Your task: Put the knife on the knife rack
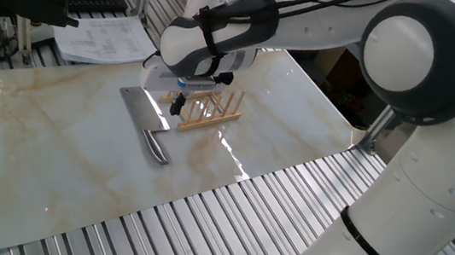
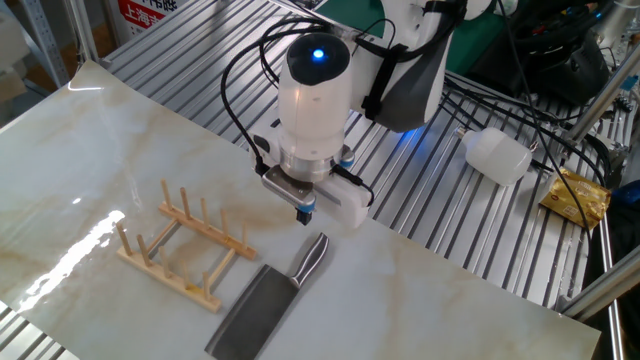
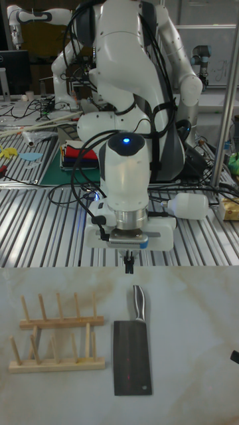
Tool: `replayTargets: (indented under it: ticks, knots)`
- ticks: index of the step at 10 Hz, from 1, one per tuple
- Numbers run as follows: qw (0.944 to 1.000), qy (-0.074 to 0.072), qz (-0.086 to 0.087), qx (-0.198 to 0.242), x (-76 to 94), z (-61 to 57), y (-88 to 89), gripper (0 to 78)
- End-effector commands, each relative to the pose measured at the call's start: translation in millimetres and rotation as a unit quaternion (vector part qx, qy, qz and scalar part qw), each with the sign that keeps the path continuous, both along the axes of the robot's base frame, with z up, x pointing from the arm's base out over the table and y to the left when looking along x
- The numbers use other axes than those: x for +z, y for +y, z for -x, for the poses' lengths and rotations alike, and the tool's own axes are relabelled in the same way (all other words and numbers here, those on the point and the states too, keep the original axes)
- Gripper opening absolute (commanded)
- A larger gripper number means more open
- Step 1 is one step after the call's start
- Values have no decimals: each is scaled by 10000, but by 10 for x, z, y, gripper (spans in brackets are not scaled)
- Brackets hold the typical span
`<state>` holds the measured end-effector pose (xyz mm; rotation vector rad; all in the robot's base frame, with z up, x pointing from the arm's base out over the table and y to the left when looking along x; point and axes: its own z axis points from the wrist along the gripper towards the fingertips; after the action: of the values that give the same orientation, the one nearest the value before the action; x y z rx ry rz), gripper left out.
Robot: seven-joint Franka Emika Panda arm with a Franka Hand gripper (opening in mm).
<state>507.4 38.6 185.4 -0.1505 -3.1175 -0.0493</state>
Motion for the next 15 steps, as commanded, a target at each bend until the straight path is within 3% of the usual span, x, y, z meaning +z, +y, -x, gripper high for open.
replayTargets:
  ticks: [1, 2, 4, 8, 15]
  knots:
    - [9998, 99, 135, -90, 23, -22, 11, 0]
    - [9995, 246, 216, 24, 23, -22, 11, 0]
    - [9992, 299, 249, 115, 23, -22, 11, 0]
    - [9990, 277, 249, 249, -78, -75, 66, 0]
    - [9990, 85, 195, 394, -565, -272, 183, 0]
